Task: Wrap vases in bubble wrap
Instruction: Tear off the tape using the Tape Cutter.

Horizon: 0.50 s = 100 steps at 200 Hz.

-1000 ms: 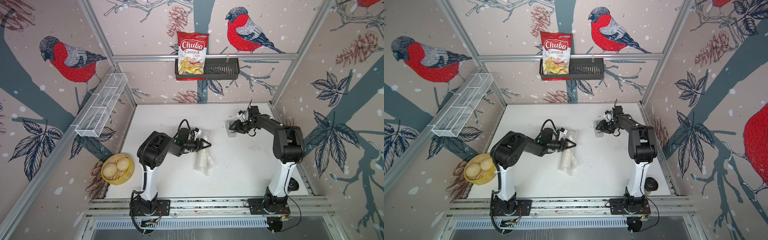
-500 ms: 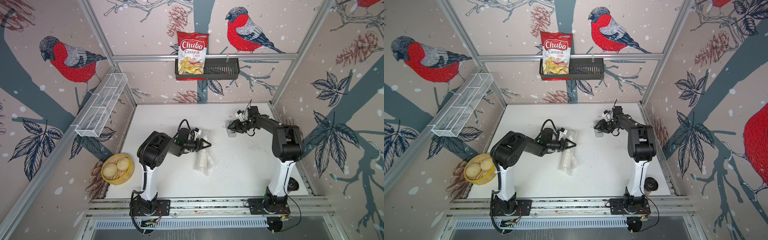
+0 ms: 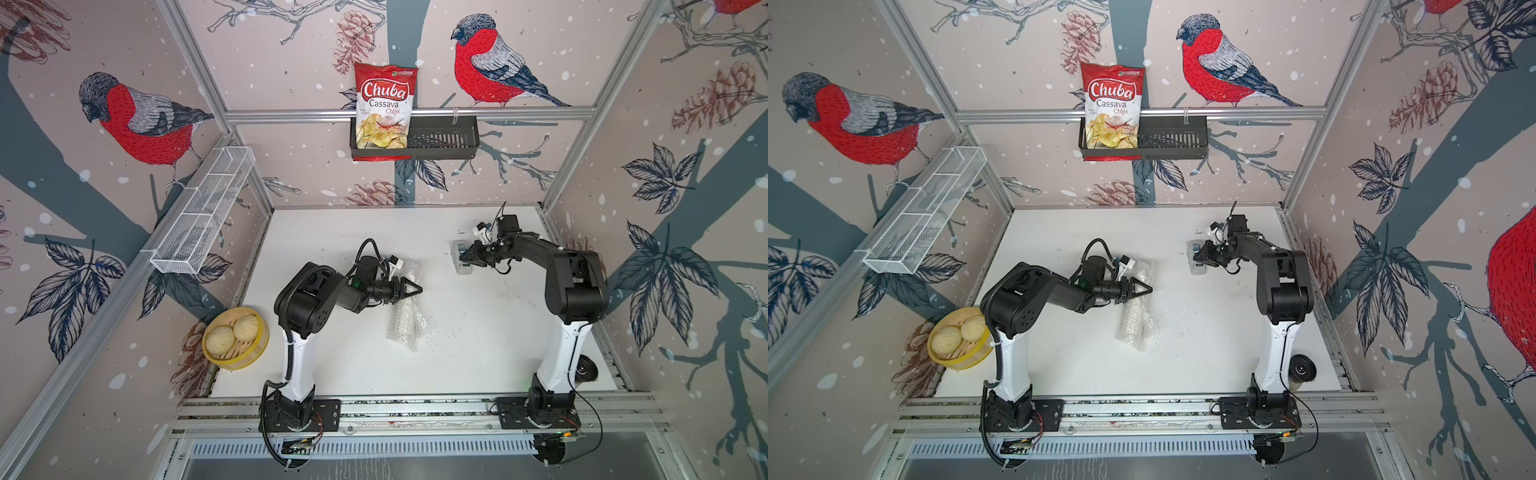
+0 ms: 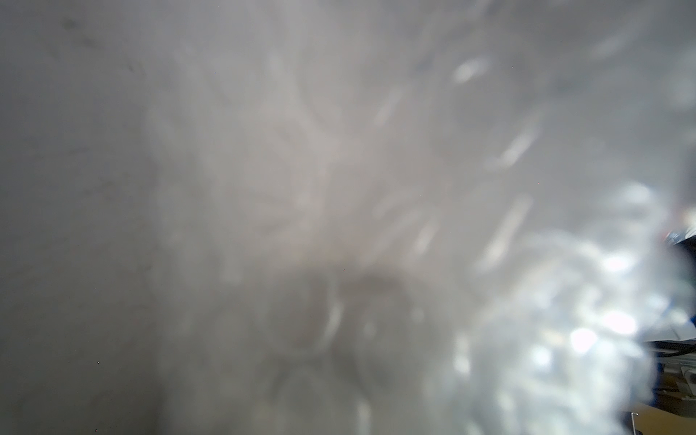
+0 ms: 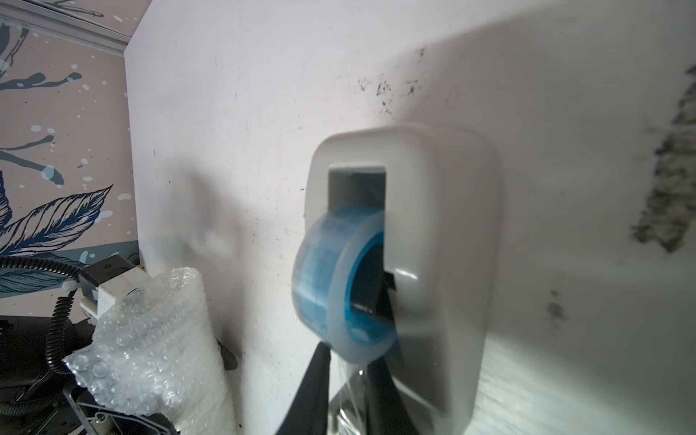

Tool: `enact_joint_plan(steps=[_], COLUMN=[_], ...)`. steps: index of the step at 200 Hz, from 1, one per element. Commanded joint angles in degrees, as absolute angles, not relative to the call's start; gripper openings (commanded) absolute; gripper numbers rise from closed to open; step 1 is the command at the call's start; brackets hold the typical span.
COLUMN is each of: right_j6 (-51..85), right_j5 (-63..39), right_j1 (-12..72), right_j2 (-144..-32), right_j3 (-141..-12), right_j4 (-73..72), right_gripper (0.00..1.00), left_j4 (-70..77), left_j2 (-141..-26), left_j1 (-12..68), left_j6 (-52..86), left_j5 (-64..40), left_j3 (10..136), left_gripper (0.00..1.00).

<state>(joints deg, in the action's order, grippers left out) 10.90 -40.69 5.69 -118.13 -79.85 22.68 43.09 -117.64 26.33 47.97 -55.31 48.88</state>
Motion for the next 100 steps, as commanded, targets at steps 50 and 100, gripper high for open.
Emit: enact_joint_plan(steps=[50, 100], right_j6=[12.96, 14.68], right_j5=[-41.60, -42.95], right_j1=[5.28, 5.10], right_j2=[-117.67, -115.97], right_j3=[-77.88, -77.11], right_j4=[23.59, 21.69], right_gripper=[0.04, 0.01], left_j4=[44.82, 44.78], left_j2=[-117.25, -117.24], left_j1=[26.19, 26.15], left_j6=[46.45, 46.41], left_j5=[-55.81, -55.81], left_j3=[49.04, 49.04], left_gripper=[0.32, 0.32])
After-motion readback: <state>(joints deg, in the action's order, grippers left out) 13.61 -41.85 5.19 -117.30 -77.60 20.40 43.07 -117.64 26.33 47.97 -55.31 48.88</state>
